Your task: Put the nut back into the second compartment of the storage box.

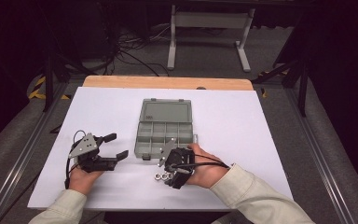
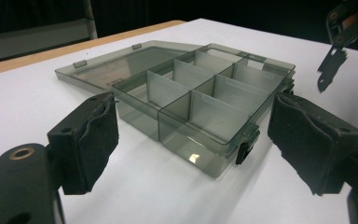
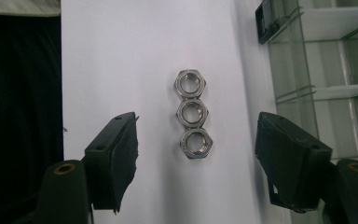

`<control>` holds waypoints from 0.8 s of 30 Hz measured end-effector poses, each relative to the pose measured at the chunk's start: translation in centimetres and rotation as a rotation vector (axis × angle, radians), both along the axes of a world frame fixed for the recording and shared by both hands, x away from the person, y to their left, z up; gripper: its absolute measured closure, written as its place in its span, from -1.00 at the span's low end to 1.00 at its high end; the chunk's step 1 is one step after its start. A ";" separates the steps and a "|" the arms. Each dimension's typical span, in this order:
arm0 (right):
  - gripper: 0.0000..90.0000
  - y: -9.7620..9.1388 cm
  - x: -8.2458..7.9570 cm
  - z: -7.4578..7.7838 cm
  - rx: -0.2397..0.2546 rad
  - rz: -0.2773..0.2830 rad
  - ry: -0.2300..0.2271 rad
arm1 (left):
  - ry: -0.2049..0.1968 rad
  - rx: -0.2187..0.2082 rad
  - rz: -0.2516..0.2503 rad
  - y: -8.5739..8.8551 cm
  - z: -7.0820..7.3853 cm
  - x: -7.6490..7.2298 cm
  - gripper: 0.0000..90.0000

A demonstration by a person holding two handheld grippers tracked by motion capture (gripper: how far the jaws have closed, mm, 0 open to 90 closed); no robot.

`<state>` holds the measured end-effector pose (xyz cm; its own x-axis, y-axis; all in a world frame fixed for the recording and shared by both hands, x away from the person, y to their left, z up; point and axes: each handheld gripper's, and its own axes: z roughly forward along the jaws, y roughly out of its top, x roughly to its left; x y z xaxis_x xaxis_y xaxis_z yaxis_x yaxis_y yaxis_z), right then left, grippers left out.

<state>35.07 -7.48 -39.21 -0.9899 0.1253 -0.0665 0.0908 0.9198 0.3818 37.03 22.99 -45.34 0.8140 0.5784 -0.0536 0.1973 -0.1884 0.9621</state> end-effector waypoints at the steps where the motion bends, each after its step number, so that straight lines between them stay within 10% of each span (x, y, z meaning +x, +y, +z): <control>1: -0.31 0.1 0.0 -0.1 -0.010 0.000 -0.003 | -0.005 -0.009 0.004 0.0 0.0 0.0 -0.64; 24: 0.13 0.8 0.3 -2.7 -0.097 0.016 0.048 | -0.030 -0.029 -0.004 0.1 0.1 -0.1 -0.73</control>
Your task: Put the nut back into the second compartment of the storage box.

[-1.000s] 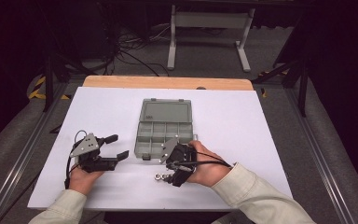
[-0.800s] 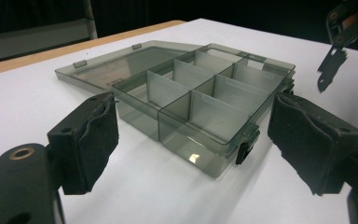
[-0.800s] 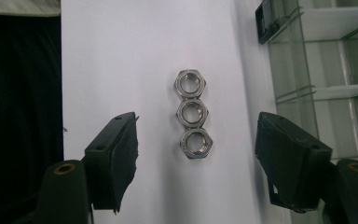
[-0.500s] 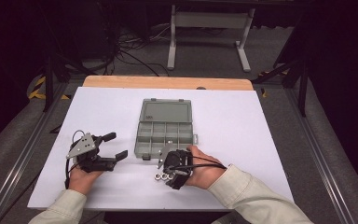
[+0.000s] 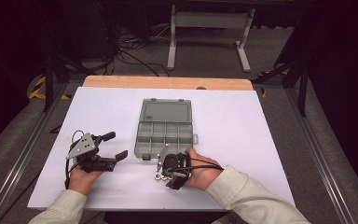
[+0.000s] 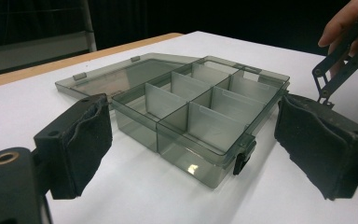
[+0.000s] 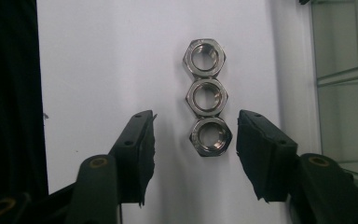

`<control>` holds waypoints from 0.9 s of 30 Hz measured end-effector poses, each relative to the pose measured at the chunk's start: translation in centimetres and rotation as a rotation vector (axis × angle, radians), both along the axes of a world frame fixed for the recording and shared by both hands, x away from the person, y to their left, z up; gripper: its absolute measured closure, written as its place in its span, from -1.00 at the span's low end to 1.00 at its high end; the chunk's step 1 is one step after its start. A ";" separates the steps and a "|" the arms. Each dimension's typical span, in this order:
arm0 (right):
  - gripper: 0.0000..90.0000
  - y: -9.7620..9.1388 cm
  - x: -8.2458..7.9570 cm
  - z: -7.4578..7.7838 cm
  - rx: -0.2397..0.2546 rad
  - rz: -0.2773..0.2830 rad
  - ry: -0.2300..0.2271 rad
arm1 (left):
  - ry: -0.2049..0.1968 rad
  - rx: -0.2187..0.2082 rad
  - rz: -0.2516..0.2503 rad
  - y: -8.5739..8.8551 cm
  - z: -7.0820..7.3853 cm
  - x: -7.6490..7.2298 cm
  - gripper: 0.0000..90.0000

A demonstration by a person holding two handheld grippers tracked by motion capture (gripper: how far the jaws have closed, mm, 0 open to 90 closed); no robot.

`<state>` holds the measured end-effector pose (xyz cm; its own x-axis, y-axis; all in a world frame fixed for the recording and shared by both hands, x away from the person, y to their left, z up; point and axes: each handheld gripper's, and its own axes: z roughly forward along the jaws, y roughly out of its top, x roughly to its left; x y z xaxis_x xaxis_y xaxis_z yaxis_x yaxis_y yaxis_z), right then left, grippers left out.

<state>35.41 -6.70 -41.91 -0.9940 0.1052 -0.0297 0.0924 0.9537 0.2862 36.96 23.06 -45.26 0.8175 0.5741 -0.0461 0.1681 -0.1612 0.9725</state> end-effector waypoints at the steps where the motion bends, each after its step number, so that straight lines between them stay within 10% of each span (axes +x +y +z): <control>1: 0.16 0.0 0.0 0.0 0.001 -0.002 -0.002 | 0.003 0.003 -0.001 0.0 0.0 0.0 -0.73; 27: 0.50 0.1 0.9 -0.6 -0.023 -0.024 0.007 | 0.010 0.003 -0.003 0.0 0.0 0.0 -0.73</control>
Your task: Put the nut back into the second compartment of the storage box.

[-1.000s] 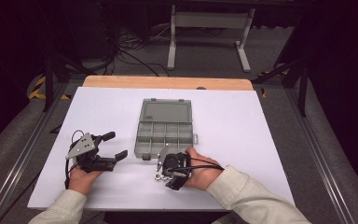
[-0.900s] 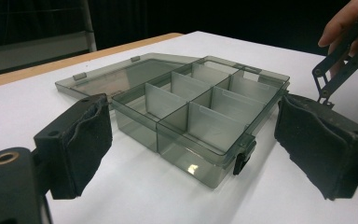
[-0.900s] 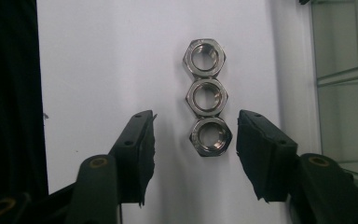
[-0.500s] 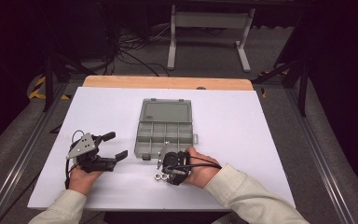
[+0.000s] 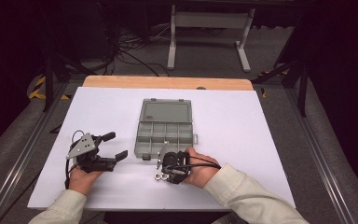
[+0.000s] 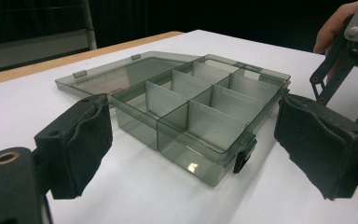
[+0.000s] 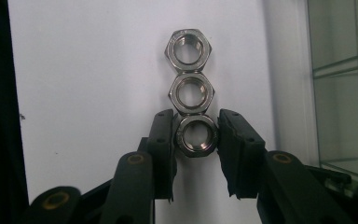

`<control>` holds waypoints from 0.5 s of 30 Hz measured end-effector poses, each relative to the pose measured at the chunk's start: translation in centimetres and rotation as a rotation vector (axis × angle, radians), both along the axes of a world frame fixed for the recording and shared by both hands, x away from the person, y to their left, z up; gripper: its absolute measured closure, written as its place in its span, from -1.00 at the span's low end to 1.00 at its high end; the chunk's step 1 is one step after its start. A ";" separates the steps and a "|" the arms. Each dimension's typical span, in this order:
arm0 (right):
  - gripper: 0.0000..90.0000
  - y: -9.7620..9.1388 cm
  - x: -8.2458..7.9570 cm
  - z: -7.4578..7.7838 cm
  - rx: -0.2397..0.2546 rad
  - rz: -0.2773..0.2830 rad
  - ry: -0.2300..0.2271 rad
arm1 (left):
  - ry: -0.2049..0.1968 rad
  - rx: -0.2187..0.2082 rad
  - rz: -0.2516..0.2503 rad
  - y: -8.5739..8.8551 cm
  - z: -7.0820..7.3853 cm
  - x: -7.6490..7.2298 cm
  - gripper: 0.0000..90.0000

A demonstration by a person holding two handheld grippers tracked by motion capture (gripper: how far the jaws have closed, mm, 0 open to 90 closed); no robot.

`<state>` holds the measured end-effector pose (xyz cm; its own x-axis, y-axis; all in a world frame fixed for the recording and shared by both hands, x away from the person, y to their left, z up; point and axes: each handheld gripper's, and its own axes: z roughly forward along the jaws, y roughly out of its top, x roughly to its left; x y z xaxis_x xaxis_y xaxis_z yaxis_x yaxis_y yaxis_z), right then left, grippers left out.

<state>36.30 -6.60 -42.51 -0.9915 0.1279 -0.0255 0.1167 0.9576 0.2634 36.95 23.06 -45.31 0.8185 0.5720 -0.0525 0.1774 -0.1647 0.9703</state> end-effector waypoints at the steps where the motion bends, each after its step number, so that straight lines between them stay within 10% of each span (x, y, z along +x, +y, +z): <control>1: 0.50 0.0 0.0 0.1 -0.004 0.004 -0.003 | 0.000 0.000 0.000 0.0 0.0 0.0 -0.73; 15: 0.55 -0.5 0.4 3.3 0.024 0.001 -0.018 | -0.002 0.003 0.001 0.1 0.1 0.0 -0.73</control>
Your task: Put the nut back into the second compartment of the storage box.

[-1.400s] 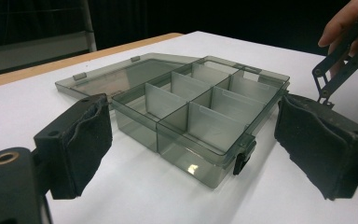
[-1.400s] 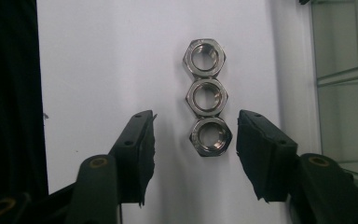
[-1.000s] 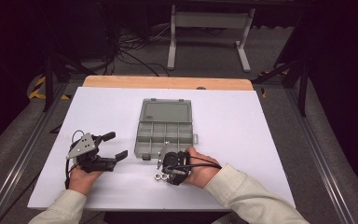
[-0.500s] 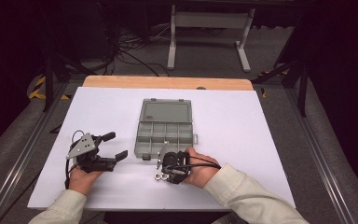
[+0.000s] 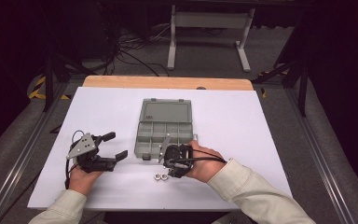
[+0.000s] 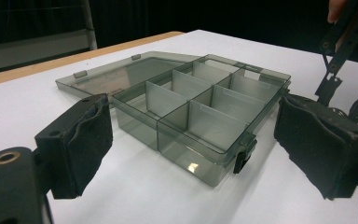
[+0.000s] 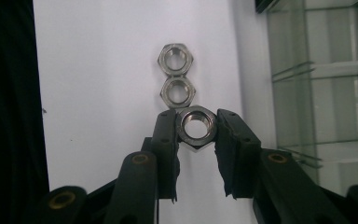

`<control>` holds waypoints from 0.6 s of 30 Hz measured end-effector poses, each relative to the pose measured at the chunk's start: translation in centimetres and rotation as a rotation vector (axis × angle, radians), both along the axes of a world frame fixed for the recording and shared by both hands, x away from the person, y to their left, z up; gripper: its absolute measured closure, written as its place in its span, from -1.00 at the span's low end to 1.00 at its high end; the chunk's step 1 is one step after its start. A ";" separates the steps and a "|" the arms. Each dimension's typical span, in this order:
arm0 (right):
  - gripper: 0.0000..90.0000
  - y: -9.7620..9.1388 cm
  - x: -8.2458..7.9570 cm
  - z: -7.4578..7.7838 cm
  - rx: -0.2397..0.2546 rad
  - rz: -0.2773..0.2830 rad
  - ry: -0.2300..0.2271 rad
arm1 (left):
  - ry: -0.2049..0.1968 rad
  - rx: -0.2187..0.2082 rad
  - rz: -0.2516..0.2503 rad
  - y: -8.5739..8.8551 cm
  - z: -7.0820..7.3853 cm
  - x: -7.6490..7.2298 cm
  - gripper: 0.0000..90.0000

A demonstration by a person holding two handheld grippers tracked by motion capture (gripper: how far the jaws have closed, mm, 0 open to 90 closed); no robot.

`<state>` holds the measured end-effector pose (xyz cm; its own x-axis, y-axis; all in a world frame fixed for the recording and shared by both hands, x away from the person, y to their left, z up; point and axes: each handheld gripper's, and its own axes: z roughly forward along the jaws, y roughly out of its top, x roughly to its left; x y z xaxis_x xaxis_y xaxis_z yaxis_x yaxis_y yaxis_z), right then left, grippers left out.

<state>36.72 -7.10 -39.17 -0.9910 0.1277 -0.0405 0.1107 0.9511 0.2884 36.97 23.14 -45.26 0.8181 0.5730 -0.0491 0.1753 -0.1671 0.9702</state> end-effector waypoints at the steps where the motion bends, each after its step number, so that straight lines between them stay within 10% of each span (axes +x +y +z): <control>1: 0.55 0.0 0.1 0.3 0.004 0.003 0.001 | 0.000 0.000 0.000 0.0 0.0 0.0 -0.73; 18: 0.55 0.6 2.8 2.8 0.068 -0.010 -0.028 | 0.006 0.001 -0.008 -0.3 -0.2 0.0 -0.72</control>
<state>39.57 -6.53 -36.34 -0.9882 0.1413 -0.0591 0.1115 0.9281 0.3552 37.02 22.87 -45.41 0.8223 0.5665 -0.0537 0.1800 -0.1695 0.9690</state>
